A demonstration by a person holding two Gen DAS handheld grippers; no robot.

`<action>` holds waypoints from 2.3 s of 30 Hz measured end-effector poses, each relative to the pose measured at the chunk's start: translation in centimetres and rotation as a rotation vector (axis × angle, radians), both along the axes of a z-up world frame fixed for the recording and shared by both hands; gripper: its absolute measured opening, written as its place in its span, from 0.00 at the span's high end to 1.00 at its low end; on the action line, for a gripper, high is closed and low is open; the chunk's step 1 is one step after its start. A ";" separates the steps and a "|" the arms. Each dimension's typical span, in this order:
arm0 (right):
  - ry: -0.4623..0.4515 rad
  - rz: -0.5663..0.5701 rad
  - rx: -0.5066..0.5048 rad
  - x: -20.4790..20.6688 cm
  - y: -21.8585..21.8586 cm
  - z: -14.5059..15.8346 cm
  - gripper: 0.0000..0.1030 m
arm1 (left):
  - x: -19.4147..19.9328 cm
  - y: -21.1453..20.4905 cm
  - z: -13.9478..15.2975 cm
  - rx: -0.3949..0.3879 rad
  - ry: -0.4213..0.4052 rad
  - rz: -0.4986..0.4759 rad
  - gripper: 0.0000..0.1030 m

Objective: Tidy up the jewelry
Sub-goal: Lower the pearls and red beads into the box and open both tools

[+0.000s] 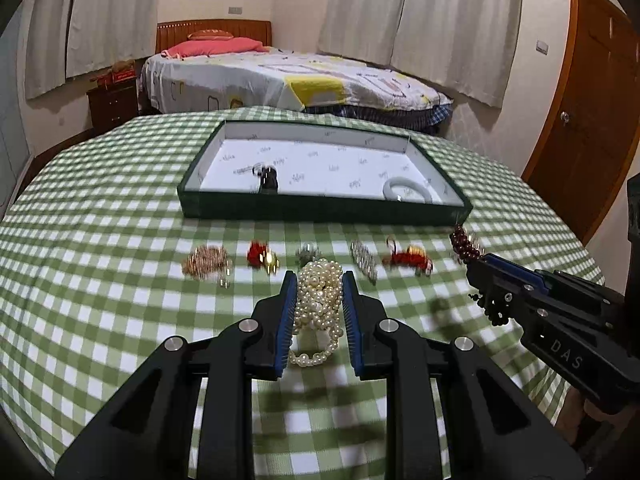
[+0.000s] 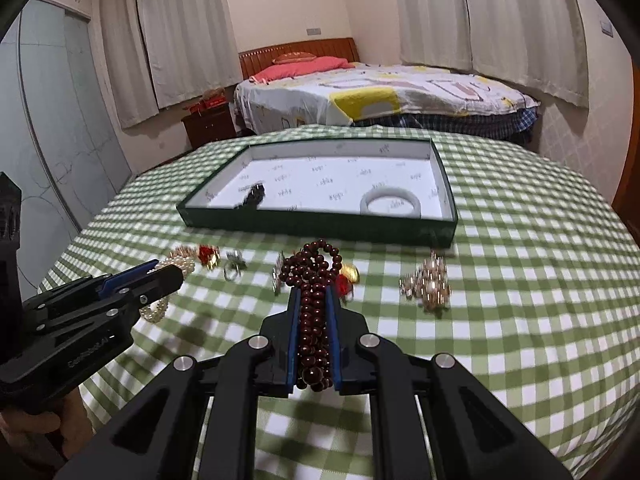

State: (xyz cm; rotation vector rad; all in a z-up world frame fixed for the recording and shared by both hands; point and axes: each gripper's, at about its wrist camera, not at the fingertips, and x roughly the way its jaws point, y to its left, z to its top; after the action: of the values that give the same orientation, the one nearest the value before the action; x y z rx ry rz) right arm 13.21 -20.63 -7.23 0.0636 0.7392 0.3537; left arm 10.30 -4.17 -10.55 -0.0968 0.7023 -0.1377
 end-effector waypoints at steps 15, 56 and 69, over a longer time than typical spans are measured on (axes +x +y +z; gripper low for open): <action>-0.094 0.002 0.061 8.3 1.8 4.0 0.87 | 9.4 -1.2 5.0 -0.022 -0.130 -0.024 0.78; 0.161 0.029 0.070 16.8 2.1 -4.1 0.62 | 19.4 1.0 -3.5 -0.104 0.156 -0.011 0.45; 0.085 0.009 0.062 14.8 1.5 -1.5 0.61 | 16.6 1.2 0.6 -0.051 0.011 0.004 0.42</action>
State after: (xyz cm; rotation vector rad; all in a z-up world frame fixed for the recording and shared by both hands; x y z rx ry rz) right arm 28.00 -19.08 -8.69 0.1345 0.8128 0.3842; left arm 26.91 -2.92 -9.98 -0.1475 0.7099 -0.1512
